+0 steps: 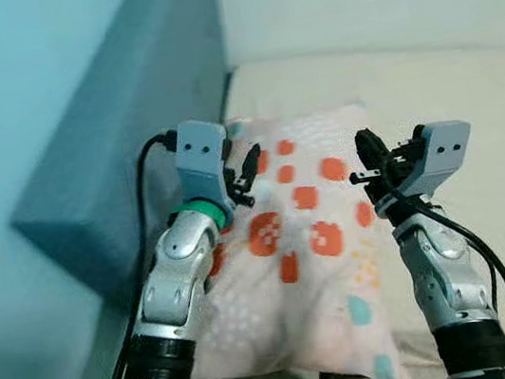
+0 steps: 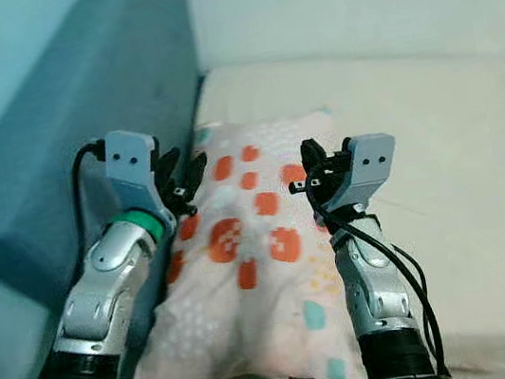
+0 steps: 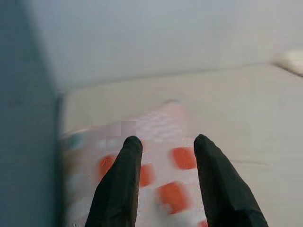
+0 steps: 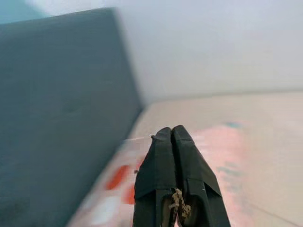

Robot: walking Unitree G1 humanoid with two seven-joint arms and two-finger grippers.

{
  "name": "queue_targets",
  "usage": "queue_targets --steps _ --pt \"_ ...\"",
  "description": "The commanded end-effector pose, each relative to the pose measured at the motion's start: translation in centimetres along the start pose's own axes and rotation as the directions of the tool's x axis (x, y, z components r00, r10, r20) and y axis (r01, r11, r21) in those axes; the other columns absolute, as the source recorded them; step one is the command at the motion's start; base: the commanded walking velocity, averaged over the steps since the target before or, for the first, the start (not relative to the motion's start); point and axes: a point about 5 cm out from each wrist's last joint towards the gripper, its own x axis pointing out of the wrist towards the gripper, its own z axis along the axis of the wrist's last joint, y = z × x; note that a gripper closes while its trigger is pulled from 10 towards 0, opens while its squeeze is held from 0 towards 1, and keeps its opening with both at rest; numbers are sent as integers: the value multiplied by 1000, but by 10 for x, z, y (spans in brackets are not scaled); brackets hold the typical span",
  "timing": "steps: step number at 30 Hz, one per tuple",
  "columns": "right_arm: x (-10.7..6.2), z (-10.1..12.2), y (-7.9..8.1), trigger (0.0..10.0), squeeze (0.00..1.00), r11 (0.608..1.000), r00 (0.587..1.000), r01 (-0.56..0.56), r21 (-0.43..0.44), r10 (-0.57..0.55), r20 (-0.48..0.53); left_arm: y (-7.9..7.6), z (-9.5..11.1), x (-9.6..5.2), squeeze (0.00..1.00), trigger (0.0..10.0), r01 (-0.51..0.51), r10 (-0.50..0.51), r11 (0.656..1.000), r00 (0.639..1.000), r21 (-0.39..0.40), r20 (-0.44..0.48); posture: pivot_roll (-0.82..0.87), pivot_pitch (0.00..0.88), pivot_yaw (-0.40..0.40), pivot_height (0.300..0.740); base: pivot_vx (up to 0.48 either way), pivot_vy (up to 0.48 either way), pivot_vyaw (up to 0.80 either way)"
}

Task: Clean up the room

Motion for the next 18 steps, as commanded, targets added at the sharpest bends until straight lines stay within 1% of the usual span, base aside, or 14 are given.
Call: queue_targets --steps 1,2,5,17,18 --pt "-2 -3 -5 10000 0 1000 1000 21 8 -21 -6 -4 -4 -1 0 10000 27 -26 999 1000 26 -13 -59 12 54 740 0 0 -750" --pt "-2 -3 -5 10000 0 1000 1000 22 7 -22 -8 -5 -5 -1 0 10000 33 -32 999 999 39 -14 -59 12 54 740 0 0 -750" --pt "-2 -4 -5 10000 0 1000 1000 22 6 -22 -12 -4 -6 -1 0 10000 32 -32 998 999 45 -14 -62 12 53 740 0 0 -750" --pt "-2 -6 -6 10000 0 1000 999 27 0 -27 -17 -3 -6 2 0 10000 6 -5 999 1000 46 -14 -61 13 59 740 0 0 -751" --pt "-3 -7 -6 10000 0 1000 999 26 -9 -26 -22 -3 -7 3 0 10000 2 -1 999 1000 53 -15 -61 12 60 740 0 0 0"
